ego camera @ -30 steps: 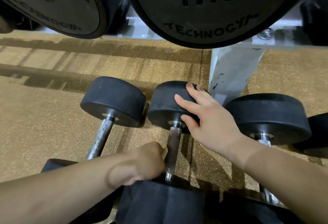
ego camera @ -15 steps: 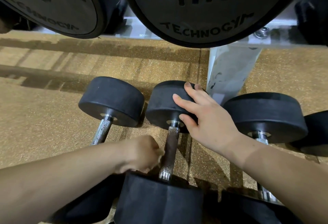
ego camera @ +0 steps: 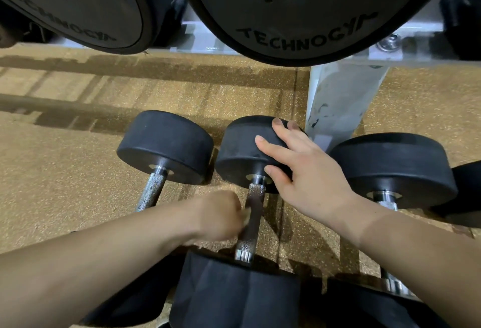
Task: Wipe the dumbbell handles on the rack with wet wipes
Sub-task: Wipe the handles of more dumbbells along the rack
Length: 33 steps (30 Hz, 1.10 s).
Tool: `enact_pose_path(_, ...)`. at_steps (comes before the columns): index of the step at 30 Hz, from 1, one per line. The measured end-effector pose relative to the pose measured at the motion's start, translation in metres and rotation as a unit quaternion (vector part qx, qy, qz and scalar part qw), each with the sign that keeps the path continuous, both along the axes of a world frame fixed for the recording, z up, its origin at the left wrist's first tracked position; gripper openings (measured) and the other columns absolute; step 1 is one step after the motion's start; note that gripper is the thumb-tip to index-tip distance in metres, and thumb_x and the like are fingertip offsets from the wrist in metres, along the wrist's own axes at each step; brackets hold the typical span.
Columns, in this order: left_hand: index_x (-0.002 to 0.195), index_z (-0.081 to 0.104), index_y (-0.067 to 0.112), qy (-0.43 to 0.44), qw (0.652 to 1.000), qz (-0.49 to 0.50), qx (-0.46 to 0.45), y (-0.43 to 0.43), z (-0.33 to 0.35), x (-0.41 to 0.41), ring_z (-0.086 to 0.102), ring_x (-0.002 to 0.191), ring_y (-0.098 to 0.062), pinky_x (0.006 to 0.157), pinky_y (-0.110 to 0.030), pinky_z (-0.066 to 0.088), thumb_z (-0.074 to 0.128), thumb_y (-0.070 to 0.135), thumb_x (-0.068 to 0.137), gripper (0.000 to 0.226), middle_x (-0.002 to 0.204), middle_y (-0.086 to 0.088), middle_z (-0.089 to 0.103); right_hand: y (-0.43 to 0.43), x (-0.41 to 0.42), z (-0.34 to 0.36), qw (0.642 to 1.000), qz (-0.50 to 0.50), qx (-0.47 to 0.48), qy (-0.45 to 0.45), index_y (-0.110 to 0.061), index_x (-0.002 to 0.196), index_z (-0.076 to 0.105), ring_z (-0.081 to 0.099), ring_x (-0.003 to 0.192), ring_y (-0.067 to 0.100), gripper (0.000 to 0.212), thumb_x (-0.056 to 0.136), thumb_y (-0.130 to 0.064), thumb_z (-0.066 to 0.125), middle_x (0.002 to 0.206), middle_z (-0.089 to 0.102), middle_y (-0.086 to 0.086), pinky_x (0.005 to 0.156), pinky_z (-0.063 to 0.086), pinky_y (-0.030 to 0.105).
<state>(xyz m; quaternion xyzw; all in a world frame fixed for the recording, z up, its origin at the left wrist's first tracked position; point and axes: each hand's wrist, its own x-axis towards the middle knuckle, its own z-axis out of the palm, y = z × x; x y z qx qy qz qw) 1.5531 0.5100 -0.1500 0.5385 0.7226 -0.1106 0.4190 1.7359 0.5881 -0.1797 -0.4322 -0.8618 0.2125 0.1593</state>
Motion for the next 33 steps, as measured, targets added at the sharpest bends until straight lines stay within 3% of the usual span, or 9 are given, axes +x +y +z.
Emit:
enact_pose_path(5,0.083,0.063,0.006,-0.095,0.954,0.236,0.160,0.015,-0.022,0.023,0.065,0.081,-0.034,0.066,-0.032,0.044,0.050,0.010,0.100,0.021,0.085,-0.015,0.069,0.000,-0.006,0.002,1.000,-0.001,-0.001,-0.005,-0.047,0.153,0.043,0.014,0.160,0.018,0.055,0.103,-0.034,0.059,0.171,0.022,-0.010,0.118,0.042,0.044)
enact_pose_path(8,0.076,0.056,0.013,-0.080,0.971,0.176,0.142,0.001,-0.024,0.032,0.067,0.090,-0.036,0.070,-0.032,0.046,0.048,0.010,0.101,0.026,0.084,-0.013,0.069,-0.002,-0.005,0.001,1.000,-0.006,-0.007,0.004,-0.047,0.153,0.043,0.014,0.160,0.018,0.055,0.103,-0.033,0.059,0.172,0.022,-0.010,0.118,0.043,0.045)
enact_pose_path(14,0.070,0.044,0.016,-0.008,0.998,-0.044,-0.050,-0.024,0.009,0.011,0.043,0.056,-0.008,0.046,-0.013,0.034,0.047,0.029,0.108,0.041,0.068,0.003,0.049,-0.002,0.003,0.000,1.000,0.004,-0.019,0.004,-0.049,0.155,0.040,0.011,0.161,0.016,0.056,0.104,-0.033,0.058,0.172,0.018,-0.013,0.118,0.043,0.044)
enact_pose_path(18,0.086,0.072,0.015,-0.083,0.995,0.036,0.042,-0.014,0.030,-0.005,0.067,0.081,-0.012,0.080,-0.027,0.054,0.053,0.038,0.099,0.033,0.085,0.002,0.072,0.002,0.000,0.014,0.997,0.025,-0.075,-0.002,-0.049,0.155,0.038,0.001,0.160,0.006,0.054,0.106,-0.034,0.054,0.171,0.012,-0.019,0.125,0.028,0.034)
enact_pose_path(21,0.088,0.079,0.022,-0.159,0.969,0.133,0.133,-0.014,0.035,-0.002,0.065,0.082,-0.010,0.079,-0.024,0.050,0.057,0.016,0.098,0.024,0.087,0.003,0.071,-0.010,0.006,0.030,0.996,0.005,-0.069,0.051,-0.039,0.144,0.059,0.031,0.151,0.004,0.040,0.105,-0.037,0.052,0.158,0.044,-0.020,0.122,0.036,0.036)
enact_pose_path(23,0.089,0.081,0.017,-0.274,0.930,0.224,0.097,-0.019,0.033,0.000,0.065,0.082,-0.010,0.087,-0.025,0.050,0.064,0.011,0.091,0.018,0.087,-0.001,0.075,-0.026,0.008,0.035,0.992,0.000,-0.066,0.104,-0.034,0.130,0.070,0.052,0.129,0.004,0.038,0.098,-0.046,0.055,0.126,0.063,-0.022,0.106,0.050,0.036)
enact_pose_path(27,0.096,0.077,0.004,-0.431,0.854,0.282,0.071,-0.031,0.027,0.002,0.071,0.086,-0.027,0.091,-0.044,0.057,0.063,-0.001,0.088,0.017,0.095,-0.024,0.074,-0.038,0.010,0.041,0.971,-0.025,-0.197,0.130,-0.039,0.118,0.074,0.053,0.120,-0.004,0.048,0.075,-0.060,0.070,0.110,0.062,-0.024,0.108,0.046,0.029)
enact_pose_path(30,0.095,0.069,0.004,-0.442,0.851,0.261,0.114,-0.035,0.024,0.003,0.066,0.077,-0.026,0.078,-0.038,0.057,0.062,-0.016,0.090,0.022,0.082,-0.017,0.069,-0.034,0.009,0.050,0.918,0.011,-0.374,0.131,-0.036,0.108,0.078,0.068,0.090,0.006,0.041,0.073,-0.057,0.082,0.098,0.076,-0.009,0.091,0.057,0.037)
enact_pose_path(33,0.092,0.069,0.007,-0.450,0.854,0.234,0.119,-0.036,0.021,0.005,0.063,0.074,-0.022,0.071,-0.031,0.053,0.069,-0.018,0.085,0.026,0.079,-0.015,0.068,-0.036,0.009,0.052,0.865,0.040,-0.475,0.154,-0.030,0.100,0.081,0.058,0.072,0.024,0.025,0.080,-0.043,0.085,0.091,0.079,0.006,0.068,0.048,0.042)
